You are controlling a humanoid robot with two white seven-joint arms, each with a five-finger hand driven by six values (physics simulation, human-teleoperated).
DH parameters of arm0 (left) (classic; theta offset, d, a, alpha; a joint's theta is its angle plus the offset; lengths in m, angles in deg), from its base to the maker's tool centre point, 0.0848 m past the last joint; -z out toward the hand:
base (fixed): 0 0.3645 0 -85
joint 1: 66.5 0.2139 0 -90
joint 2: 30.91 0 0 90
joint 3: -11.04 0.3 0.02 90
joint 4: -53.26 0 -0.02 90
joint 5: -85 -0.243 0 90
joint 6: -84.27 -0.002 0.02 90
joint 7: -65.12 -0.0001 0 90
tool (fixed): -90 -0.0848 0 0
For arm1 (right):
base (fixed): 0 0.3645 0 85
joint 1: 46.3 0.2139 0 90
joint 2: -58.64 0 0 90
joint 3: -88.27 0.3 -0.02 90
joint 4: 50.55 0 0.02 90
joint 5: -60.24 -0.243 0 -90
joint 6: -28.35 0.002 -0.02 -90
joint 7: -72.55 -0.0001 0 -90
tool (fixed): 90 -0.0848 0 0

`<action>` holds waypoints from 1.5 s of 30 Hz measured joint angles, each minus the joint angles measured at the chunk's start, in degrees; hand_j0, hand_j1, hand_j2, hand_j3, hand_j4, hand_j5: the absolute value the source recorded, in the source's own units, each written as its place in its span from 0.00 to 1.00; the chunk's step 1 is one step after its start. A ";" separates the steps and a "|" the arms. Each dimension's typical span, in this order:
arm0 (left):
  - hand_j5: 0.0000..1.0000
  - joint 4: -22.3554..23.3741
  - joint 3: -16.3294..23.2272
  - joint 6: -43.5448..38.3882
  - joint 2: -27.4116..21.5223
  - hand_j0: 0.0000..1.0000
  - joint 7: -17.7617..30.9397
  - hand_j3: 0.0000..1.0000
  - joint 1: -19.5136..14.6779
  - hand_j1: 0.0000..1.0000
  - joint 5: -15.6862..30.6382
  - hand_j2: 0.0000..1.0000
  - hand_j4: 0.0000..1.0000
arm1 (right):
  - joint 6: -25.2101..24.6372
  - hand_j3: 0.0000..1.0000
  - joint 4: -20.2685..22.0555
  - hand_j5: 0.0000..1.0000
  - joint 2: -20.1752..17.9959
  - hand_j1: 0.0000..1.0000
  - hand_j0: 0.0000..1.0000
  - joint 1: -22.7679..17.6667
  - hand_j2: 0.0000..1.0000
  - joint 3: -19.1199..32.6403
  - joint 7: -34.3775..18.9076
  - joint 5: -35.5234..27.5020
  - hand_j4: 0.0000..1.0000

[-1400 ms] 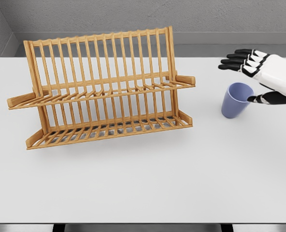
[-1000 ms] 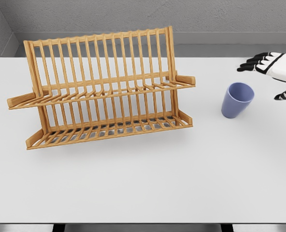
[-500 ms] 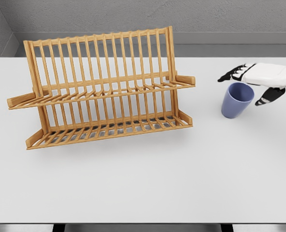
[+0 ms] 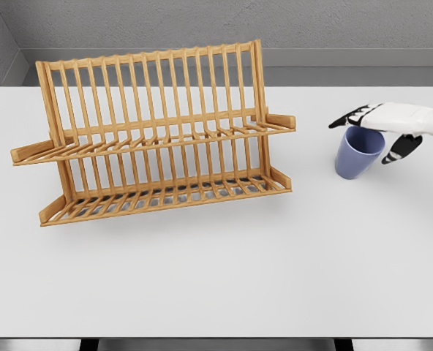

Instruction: Right arm put cup on second shelf

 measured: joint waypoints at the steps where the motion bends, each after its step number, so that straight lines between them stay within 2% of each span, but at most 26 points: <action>1: 1.00 -0.01 0.00 0.00 0.00 1.00 0.00 1.00 0.00 1.00 0.00 1.00 1.00 | -0.02 1.00 -0.24 1.00 0.14 1.00 1.00 0.00 1.00 -0.14 0.00 0.06 1.00; 7: 1.00 -0.01 0.00 0.00 0.00 1.00 0.00 1.00 0.00 1.00 0.00 1.00 1.00 | -0.84 1.00 -0.79 1.00 0.68 1.00 1.00 0.35 1.00 -0.45 0.00 0.19 1.00; 8: 1.00 -0.01 0.00 0.00 0.00 1.00 0.00 1.00 0.00 1.00 0.01 1.00 1.00 | -1.00 0.82 -0.80 0.82 0.74 0.82 0.82 0.62 0.82 -0.46 0.00 0.19 0.82; 10: 1.00 -0.01 0.00 0.00 0.00 1.00 0.00 1.00 0.00 1.00 0.00 1.00 1.00 | -1.95 0.71 -0.68 0.71 0.87 0.71 0.71 0.70 0.71 -0.47 -0.01 0.22 0.71; 13: 1.00 -0.03 0.00 0.00 0.00 1.00 0.00 1.00 0.00 1.00 0.01 1.00 1.00 | -2.77 0.70 -0.55 0.70 0.97 0.70 0.70 0.79 0.70 -0.68 0.00 0.20 0.70; 14: 1.00 -0.02 0.00 0.00 0.00 1.00 0.00 1.00 0.00 1.00 0.00 1.00 1.00 | -2.90 0.66 -0.54 0.66 0.98 0.66 0.66 0.79 0.66 -0.75 0.00 0.20 0.66; 19: 1.00 0.00 0.00 0.00 0.00 1.00 0.00 1.00 0.00 1.00 0.00 1.00 1.00 | -3.21 0.66 -0.55 0.66 0.98 0.66 0.66 0.88 0.66 -0.88 -0.01 0.12 0.66; 38: 1.00 -0.02 0.00 0.00 0.00 1.00 0.00 1.00 0.00 1.00 0.01 1.00 1.00 | -3.19 0.64 -0.19 0.64 1.01 0.64 0.64 6.15 0.64 -0.08 -0.01 0.16 0.64; 45: 1.00 -0.03 0.00 0.00 0.00 1.00 0.00 1.00 0.00 1.00 0.00 1.00 1.00 | -3.09 0.63 -0.13 0.63 1.69 0.63 0.63 6.77 0.63 1.36 0.00 0.14 0.63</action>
